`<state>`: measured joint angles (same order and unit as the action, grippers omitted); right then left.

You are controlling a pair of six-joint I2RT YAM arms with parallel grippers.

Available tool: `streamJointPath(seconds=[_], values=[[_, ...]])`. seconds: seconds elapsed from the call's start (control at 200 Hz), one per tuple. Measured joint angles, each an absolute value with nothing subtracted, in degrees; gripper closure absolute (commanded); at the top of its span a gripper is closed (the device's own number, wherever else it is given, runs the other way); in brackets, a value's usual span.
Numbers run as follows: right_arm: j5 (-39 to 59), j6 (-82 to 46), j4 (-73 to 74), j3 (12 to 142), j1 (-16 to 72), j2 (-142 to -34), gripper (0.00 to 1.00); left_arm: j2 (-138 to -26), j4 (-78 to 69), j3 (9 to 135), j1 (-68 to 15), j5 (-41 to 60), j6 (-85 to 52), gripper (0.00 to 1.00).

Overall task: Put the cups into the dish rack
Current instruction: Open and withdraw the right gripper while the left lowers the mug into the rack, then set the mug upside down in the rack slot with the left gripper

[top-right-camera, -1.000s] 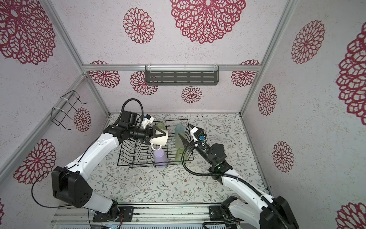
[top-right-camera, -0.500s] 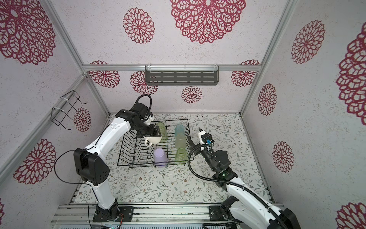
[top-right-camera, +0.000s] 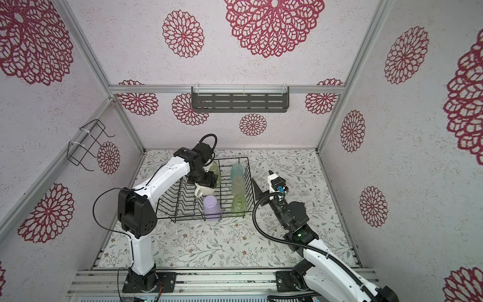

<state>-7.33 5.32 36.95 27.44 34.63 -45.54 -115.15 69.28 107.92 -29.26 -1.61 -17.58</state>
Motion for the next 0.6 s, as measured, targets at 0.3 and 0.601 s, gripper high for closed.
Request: streamJointPath(seconds=[0.3, 0.601], values=[[-7.8, 5.3, 36.5, 27.2, 34.6, -45.3, 0.25, -118.4, 68.4, 107.9, -31.5, -2.8, -16.1, 0.46], [-7.9, 4.9, 35.9, 25.9, 34.6, -44.3, 0.25, -119.4, 67.3, 106.3, -31.6, -2.9, -16.3, 0.40]])
